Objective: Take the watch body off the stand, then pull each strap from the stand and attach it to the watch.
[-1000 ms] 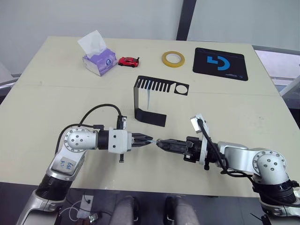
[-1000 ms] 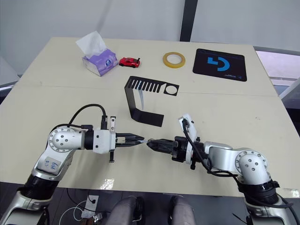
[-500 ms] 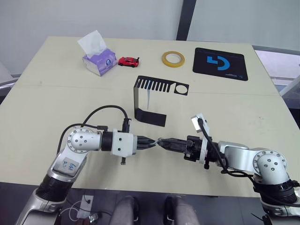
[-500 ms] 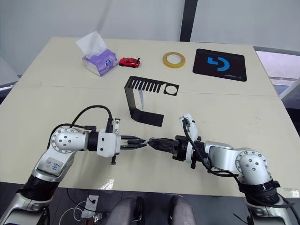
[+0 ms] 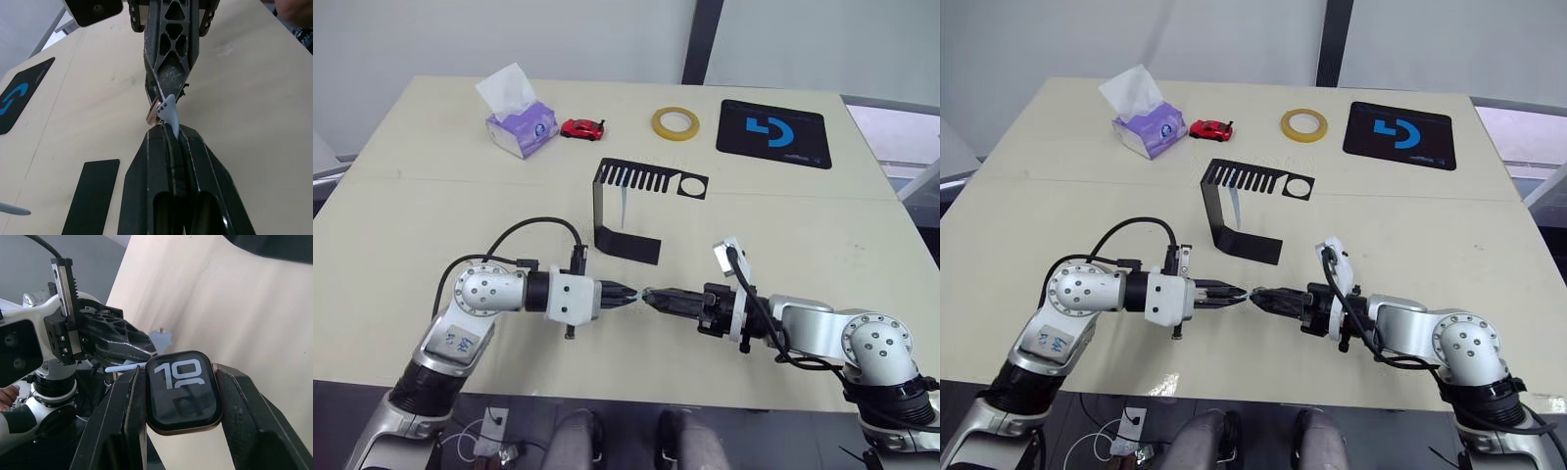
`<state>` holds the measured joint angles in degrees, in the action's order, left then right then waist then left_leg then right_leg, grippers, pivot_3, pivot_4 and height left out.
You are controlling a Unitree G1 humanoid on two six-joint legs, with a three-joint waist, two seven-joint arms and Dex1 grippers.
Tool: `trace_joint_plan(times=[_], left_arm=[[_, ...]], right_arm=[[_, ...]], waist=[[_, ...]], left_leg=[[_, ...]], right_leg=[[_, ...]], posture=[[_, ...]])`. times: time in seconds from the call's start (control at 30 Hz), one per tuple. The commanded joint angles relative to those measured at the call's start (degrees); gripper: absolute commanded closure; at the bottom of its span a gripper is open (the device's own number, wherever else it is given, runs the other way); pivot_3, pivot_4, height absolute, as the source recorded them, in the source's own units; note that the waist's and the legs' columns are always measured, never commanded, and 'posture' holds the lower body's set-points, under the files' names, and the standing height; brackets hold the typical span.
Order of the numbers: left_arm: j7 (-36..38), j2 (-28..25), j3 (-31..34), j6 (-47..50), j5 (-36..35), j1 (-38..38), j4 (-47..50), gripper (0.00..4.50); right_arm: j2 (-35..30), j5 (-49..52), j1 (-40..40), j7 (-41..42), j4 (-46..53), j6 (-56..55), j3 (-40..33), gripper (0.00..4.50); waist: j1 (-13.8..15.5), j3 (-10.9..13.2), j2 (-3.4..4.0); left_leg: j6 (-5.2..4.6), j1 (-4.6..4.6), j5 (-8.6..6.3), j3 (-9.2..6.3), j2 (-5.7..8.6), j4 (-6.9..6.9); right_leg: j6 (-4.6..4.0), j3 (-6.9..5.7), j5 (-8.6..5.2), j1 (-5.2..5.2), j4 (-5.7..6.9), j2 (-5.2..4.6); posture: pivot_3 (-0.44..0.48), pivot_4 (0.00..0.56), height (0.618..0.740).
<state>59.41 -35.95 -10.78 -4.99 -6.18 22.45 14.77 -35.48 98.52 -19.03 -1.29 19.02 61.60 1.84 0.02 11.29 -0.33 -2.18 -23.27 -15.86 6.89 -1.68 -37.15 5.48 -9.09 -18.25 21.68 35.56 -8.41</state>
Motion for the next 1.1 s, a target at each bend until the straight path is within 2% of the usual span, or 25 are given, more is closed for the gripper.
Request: trace_joint_plan(times=[0.03,0.77,1.1], left_arm=[[-0.98,0.39,0.05,-1.40,0.31,1.43,0.60,4.50],[-0.90,1.40,-1.66,3.53,0.36,2.42,5.18,4.50],[-0.95,1.23,-2.85,4.77,2.88,3.04,5.75,4.50]], right_arm=[[-0.06,3.07,0.04,1.35,3.52,0.29,0.91,2.85],[-0.61,4.04,-0.39,-0.52,3.18,0.36,2.28,2.85],[-0.91,4.23,-0.62,-1.68,2.67,0.18,3.17,2.85]], waist=[[0.02,0.00,0.00],[0.03,0.00,0.00],[0.04,0.00,0.00]], left_leg=[[0.00,0.00,0.00,0.00,0.00,0.00],[0.00,0.00,0.00,0.00,0.00,-0.01],[0.01,0.00,0.00,0.00,0.00,-0.01]], right_leg=[[0.00,0.00,0.00,0.00,0.00,0.00],[0.00,0.00,0.00,0.00,0.00,0.00],[0.00,0.00,0.00,0.00,0.00,0.00]], posture=[[0.000,0.150,0.740],[0.000,0.150,0.740],[0.000,0.150,0.740]])
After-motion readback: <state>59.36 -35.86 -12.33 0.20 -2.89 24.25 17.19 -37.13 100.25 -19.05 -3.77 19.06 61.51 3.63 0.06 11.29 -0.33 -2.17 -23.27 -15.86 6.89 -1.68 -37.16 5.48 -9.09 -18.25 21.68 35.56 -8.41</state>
